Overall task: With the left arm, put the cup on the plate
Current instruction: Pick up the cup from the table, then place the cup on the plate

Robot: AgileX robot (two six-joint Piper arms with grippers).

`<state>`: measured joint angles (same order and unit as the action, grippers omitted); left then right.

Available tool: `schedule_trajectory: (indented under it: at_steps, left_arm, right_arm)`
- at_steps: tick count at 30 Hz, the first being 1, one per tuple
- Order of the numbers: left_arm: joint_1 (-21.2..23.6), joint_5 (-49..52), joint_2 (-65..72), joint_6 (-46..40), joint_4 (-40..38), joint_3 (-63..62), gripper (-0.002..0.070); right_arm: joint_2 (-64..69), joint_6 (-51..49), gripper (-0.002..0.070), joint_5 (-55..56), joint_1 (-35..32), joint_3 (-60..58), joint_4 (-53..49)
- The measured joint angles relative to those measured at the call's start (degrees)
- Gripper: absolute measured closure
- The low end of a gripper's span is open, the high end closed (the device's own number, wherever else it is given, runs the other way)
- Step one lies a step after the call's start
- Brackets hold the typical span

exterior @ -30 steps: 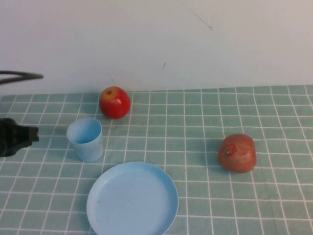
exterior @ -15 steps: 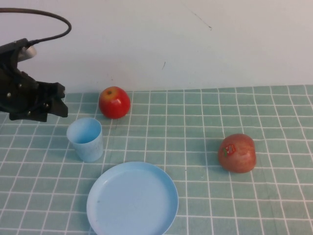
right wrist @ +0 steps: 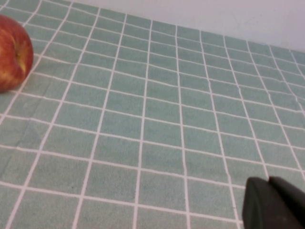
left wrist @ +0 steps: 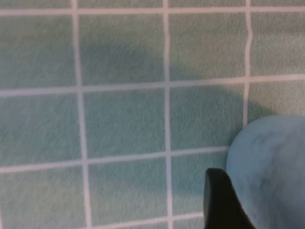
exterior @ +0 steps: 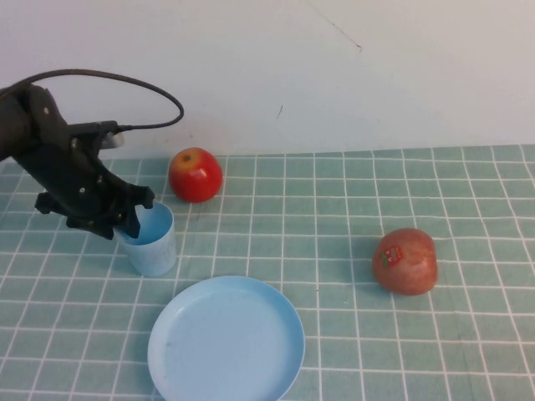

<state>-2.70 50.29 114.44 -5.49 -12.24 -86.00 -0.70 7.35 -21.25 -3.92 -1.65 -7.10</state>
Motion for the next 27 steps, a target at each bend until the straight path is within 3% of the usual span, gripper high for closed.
schedule_trajectory:
  at_steps: [2,5,8,12,17,22,27]
  left_arm:
    - [-0.8,-0.5,1.3,0.1,0.2,-0.6,0.0436]
    - [-1.3,-0.1,2.1,-0.2,0.4,-0.7,0.0589]
    - [-1.4,2.6,2.2,-0.5,0.8,-2.1,0.0648]
    - [-1.4,7.5,0.7,-5.0,-0.3,-6.4,0.0657]
    - [-1.6,16.9,-5.4,-13.6,-7.6,-10.5,0.0657]
    - [-3.4,19.2,-12.1,-13.5,-10.8,-7.3,0.0657]
    - [-8.3,16.0,-17.6,-9.4,-11.8,3.5,0.0657]
  right_arm:
    - [0.0,0.0,0.0678,0.0,0.0,0.0,0.0]
    - [0.0,0.0,0.0678,0.0,0.0,0.0,0.0]
    - [0.0,0.0,0.0678,0.0,0.0,0.0,0.0]
    - [0.0,0.0,0.0678,0.0,0.0,0.0,0.0]
    - [0.0,0.0,0.0678,0.0,0.0,0.0,0.0]
    - [0.0,0.0,0.0678,0.0,0.0,0.0,0.0]
    - [0.0,0.0,0.0678,0.0,0.0,0.0,0.0]
